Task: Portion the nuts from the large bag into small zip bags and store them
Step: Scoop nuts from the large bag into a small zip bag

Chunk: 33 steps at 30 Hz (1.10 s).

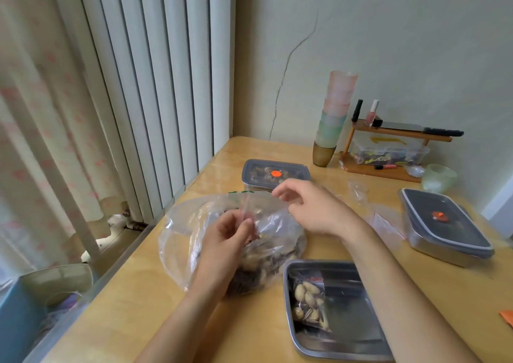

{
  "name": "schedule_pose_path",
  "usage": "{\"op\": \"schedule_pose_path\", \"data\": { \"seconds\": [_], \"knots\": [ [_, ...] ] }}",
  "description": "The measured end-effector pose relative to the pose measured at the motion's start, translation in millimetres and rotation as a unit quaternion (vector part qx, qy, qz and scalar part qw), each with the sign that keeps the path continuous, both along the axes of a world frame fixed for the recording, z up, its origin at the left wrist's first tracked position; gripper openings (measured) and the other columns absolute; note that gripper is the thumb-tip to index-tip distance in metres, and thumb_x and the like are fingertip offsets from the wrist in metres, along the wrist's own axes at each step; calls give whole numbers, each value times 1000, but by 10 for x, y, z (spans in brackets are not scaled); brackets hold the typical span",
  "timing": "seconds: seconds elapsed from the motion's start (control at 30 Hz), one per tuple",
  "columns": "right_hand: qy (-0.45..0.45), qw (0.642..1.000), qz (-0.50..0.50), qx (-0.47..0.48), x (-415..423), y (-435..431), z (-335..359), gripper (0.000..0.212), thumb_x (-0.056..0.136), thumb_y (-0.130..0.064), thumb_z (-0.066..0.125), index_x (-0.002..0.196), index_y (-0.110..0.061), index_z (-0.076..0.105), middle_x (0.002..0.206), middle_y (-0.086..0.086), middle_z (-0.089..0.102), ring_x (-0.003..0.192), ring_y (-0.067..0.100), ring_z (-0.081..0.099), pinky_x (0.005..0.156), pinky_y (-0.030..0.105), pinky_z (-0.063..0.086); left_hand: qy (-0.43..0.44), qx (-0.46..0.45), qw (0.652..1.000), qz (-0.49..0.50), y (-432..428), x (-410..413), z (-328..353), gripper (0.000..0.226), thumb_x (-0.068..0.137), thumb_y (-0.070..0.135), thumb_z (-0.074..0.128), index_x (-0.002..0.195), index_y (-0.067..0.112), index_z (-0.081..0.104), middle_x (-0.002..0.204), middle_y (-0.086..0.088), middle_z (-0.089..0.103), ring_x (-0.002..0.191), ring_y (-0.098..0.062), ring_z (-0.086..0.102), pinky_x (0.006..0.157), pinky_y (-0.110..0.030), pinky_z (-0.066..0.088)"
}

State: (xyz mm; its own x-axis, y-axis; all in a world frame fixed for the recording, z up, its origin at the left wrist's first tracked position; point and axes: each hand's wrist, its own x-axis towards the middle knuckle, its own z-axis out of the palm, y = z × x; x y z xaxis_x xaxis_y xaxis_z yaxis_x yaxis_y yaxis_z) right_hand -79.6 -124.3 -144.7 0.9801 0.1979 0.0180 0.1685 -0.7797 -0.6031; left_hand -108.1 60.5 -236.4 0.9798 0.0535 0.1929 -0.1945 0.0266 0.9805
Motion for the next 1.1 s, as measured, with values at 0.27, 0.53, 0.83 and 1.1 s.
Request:
{"op": "schedule_pose_path", "data": {
  "seconds": [0.27, 0.53, 0.83, 1.1],
  "knots": [
    [-70, 992, 106, 19, -101, 120, 60, 13, 101, -29, 62, 106, -31, 74, 89, -11, 76, 83, 2, 71, 86, 37, 59, -33, 32, 998, -36, -12, 8, -9, 21, 99, 32, 68, 89, 16, 77, 69, 5, 56, 69, -10, 51, 67, -27, 42],
    [51, 991, 116, 32, -112, 145, 2, 11, 97, -29, 70, 94, -18, 72, 85, 0, 79, 84, 13, 76, 92, 43, 60, -29, -103, 994, -20, 18, -11, 89, 20, 105, 18, 56, 96, 4, 65, 85, -14, 69, 79, -21, 66, 78, -37, 55],
    [80, 983, 57, 154, -92, 163, -48, 7, 96, -14, 72, 97, -8, 76, 80, 3, 73, 68, 8, 65, 64, 21, 55, -55, 5, 998, -7, 23, -18, 80, 18, 102, 25, 62, 91, 14, 69, 68, 2, 58, 64, -13, 55, 63, -24, 49],
    [125, 965, -15, 228, -51, 204, -171, 12, 92, -11, 76, 96, 0, 74, 76, 9, 71, 63, 12, 64, 63, 22, 55, -170, 175, 954, 172, 64, -2, 17, 28, 83, 20, 84, 89, 24, 57, 95, 14, 52, 99, -8, 52, 81, -14, 39]
  ]
}}
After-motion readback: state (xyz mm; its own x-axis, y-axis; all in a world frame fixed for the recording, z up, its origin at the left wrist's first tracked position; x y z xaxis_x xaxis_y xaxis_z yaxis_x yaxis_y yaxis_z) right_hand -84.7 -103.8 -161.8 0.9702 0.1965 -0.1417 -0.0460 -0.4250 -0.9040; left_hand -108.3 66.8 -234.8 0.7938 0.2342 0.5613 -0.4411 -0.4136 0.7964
